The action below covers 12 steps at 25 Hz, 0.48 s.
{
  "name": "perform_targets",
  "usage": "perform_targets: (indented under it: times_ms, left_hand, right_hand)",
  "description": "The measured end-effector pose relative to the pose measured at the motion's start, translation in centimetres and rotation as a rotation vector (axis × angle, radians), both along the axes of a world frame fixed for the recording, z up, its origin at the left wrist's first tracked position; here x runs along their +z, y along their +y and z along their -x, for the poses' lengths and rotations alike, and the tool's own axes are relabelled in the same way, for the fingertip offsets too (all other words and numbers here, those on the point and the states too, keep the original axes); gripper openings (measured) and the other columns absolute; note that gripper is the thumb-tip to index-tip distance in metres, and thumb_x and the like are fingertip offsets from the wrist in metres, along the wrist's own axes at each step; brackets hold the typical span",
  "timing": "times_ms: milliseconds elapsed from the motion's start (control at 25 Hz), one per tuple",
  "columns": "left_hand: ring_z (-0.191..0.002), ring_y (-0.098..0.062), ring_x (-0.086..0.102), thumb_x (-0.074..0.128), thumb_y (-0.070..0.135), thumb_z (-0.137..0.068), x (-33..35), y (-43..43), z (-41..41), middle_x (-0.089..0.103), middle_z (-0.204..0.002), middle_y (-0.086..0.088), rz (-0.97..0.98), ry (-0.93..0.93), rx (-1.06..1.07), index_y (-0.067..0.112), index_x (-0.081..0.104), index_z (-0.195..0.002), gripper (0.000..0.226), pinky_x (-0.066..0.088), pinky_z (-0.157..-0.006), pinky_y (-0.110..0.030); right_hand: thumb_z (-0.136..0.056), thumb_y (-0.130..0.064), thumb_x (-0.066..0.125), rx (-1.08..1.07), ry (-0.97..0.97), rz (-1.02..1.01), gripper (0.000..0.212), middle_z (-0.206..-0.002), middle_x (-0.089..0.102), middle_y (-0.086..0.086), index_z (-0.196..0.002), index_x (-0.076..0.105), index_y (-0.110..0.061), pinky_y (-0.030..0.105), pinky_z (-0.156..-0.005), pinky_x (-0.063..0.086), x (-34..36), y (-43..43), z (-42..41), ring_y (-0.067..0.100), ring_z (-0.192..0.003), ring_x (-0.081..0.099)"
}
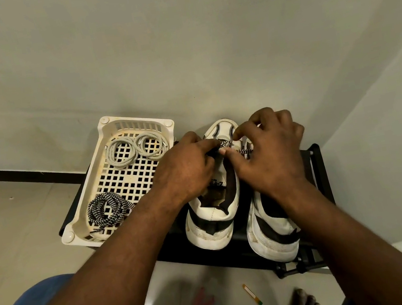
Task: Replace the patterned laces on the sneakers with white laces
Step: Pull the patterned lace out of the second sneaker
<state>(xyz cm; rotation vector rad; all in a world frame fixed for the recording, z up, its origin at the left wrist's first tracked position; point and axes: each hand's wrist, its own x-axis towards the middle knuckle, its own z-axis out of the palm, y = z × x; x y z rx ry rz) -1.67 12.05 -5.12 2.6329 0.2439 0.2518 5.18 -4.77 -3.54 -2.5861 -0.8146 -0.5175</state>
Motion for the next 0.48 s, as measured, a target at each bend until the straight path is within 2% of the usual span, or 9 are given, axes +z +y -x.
perform_targets:
  times_ms: [40,120,200,320,480]
  left_hand:
    - [-0.11,-0.019,0.06,0.049,0.033,-0.101,0.0,0.0,-0.1,0.055,-0.125,0.003,-0.01,0.005,0.001,0.039,0.056,-0.144,0.044,0.051,-0.085,-0.035]
    - [-0.112,-0.02,0.06,0.05,0.032,-0.101,0.1,0.1,-0.3,0.054,-0.128,0.002,-0.043,0.023,-0.001,0.037,0.056,-0.145,0.045,0.051,-0.086,-0.035]
    - [-0.11,-0.022,0.061,0.048,0.032,-0.101,0.1,0.0,-0.1,0.054,-0.129,0.001,-0.126,0.04,-0.017,0.04,0.053,-0.145,0.045,0.053,-0.083,-0.037]
    - [-0.107,-0.026,0.061,0.049,0.032,-0.1,-0.2,-0.5,0.2,0.051,-0.131,-0.001,-0.274,0.036,-0.025,0.043,0.047,-0.146,0.047,0.055,-0.075,-0.039]
    - [-0.113,-0.024,0.055,0.064,0.029,-0.095,-0.6,-1.2,0.2,0.046,-0.136,0.0,-0.368,-0.002,-0.009,0.043,0.047,-0.145,0.055,0.046,-0.066,-0.033]
  right_hand:
    - [-0.083,-0.062,0.071,0.027,0.007,0.076,0.043,-0.11,0.063,-0.003,-0.11,0.07,-0.029,0.044,-0.092,0.036,0.1,0.3,0.4,0.026,-0.112,0.052]
    - [-0.085,-0.06,0.069,0.046,0.155,0.17,0.052,-0.101,0.069,-0.007,-0.126,0.059,-0.03,0.045,-0.097,0.042,-0.1,0.8,0.6,0.023,-0.106,0.061]
    - [-0.088,-0.048,0.068,0.045,0.295,0.093,0.05,-0.085,0.072,-0.006,-0.131,0.051,-0.028,0.045,-0.094,0.051,-0.7,0.8,0.5,0.024,-0.092,0.069]
    - [-0.086,-0.026,0.069,-0.021,0.452,-0.083,0.038,-0.075,0.068,-0.006,-0.121,0.055,-0.03,0.036,-0.074,0.052,-0.7,0.2,-0.6,0.02,-0.08,0.066]
    - [-0.088,-0.021,0.073,0.019,0.525,-0.119,0.03,-0.07,0.067,-0.006,-0.111,0.058,-0.031,0.033,-0.069,0.05,-0.5,-0.3,-1.0,0.014,-0.072,0.063]
